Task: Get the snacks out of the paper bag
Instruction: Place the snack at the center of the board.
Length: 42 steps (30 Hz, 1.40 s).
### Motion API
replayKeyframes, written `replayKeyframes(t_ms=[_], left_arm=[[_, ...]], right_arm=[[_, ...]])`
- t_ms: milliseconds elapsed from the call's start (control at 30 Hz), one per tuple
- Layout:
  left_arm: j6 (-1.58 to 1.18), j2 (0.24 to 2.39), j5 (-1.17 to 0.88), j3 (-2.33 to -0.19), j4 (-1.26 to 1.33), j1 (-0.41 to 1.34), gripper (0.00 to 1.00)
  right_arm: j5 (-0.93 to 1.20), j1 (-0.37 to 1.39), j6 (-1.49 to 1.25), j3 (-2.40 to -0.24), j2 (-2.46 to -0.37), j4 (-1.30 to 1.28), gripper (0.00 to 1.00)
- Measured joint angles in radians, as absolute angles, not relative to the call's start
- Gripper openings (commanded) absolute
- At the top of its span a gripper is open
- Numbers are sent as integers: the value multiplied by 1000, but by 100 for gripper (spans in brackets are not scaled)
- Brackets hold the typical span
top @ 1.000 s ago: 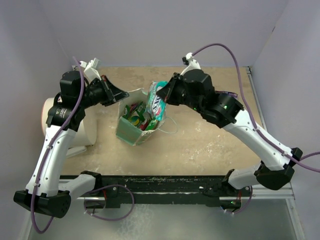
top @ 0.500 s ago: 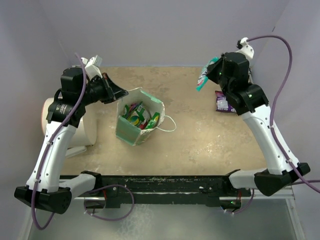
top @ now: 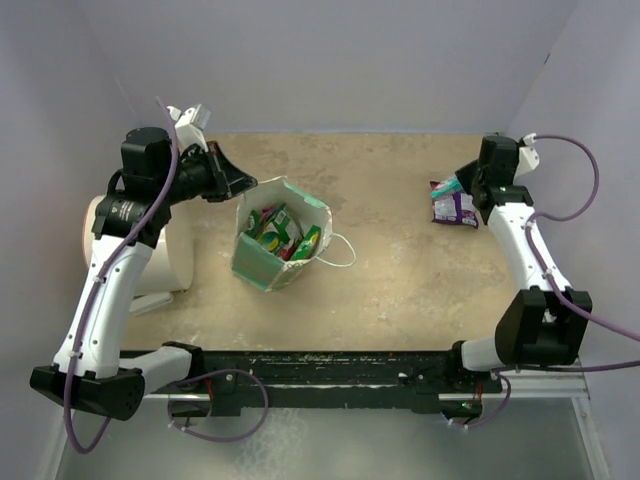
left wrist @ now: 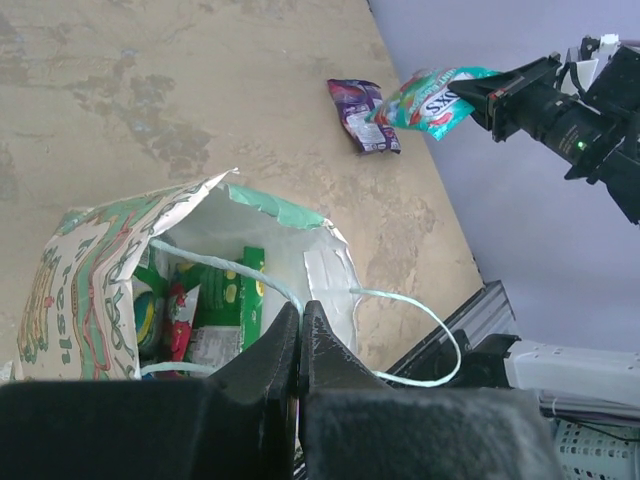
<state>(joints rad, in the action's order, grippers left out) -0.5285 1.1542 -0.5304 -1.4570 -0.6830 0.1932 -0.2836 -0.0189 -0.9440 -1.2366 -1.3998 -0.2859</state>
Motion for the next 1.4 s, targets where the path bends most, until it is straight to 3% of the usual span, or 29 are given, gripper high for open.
replayKeyframes(t_ms=[433,733,1167,1400], left_arm=[[-413,1269,-519,-1580,-715,213,0],[-385,1279,-510,-1580,-728,216,0],[-383,1282,-511,-1580,-727,216,0],[-384,1279,-497,-1577,-728,216,0]], right_arm=[[-60,-226,-1046,-1225,-1673,59,0],[70,-311,-1156,-975,-1721,281,0],[70,-329,-1142,-905,-1722,274,27],[44,-329,-1058,-923,-1727,126,50]])
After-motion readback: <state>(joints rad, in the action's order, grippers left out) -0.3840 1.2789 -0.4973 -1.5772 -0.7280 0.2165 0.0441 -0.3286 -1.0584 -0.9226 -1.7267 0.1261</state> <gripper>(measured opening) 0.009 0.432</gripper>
